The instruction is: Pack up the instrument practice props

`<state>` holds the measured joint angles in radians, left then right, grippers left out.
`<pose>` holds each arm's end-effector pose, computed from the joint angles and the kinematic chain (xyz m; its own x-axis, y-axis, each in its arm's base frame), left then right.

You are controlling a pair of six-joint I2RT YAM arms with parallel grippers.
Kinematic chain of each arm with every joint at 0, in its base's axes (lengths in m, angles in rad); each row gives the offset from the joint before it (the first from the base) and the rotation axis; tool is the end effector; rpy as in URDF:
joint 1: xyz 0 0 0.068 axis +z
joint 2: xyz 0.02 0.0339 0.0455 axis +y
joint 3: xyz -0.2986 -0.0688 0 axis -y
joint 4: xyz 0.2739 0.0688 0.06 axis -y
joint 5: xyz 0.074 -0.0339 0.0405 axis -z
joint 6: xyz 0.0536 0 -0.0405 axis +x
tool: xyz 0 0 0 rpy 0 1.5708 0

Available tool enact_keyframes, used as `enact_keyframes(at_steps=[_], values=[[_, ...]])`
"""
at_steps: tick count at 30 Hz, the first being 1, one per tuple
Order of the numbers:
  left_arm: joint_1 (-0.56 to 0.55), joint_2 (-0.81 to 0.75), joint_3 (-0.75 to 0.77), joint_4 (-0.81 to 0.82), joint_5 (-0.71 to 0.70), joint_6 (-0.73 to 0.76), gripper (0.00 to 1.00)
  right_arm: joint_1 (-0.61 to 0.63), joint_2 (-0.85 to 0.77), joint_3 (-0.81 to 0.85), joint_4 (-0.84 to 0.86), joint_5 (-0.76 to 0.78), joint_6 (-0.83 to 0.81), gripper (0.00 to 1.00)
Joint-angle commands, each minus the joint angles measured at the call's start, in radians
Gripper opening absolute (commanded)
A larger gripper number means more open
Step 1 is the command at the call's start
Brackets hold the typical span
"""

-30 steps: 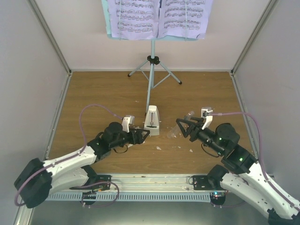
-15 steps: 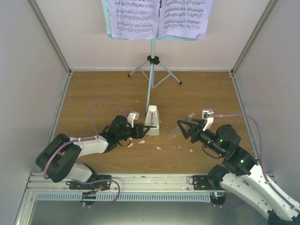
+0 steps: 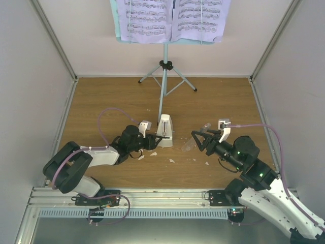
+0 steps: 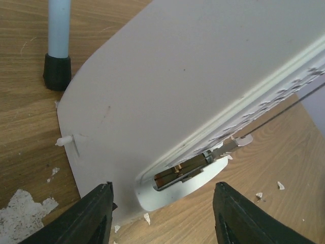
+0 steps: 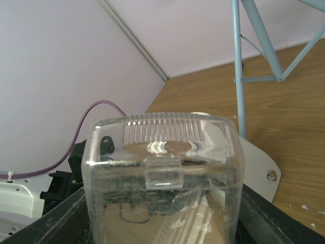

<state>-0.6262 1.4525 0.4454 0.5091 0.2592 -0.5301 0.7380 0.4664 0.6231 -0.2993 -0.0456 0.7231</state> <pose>0.2288 -0.1825 0.1505 -0.7126 -0.0877 -0.6961 0.4505 0.7034 -0.5498 0.1025 0.0965 0.3317 -0.5457 0.3973 -0.7379 -0.4594 0.5946 0.6599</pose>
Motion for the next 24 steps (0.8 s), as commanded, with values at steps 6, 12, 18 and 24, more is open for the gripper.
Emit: enact_keyframes(at_steps=[6, 12, 18, 24], values=[[-0.009, 0.114, 0.067, 0.087, 0.027, 0.014, 0.43, 0.01, 0.009, -0.013, 0.031, 0.004, 0.014, 0.55], [-0.112, 0.15, 0.089, 0.126, 0.0, -0.019, 0.42, 0.011, 0.017, -0.071, 0.086, 0.014, -0.049, 0.55], [-0.153, 0.154, 0.105, 0.13, -0.014, -0.041, 0.45, 0.01, 0.057, -0.138, 0.209, 0.021, -0.182, 0.56], [-0.158, -0.098, 0.031, -0.008, -0.147, -0.033, 0.66, 0.011, 0.135, -0.212, 0.43, 0.025, -0.339, 0.56]])
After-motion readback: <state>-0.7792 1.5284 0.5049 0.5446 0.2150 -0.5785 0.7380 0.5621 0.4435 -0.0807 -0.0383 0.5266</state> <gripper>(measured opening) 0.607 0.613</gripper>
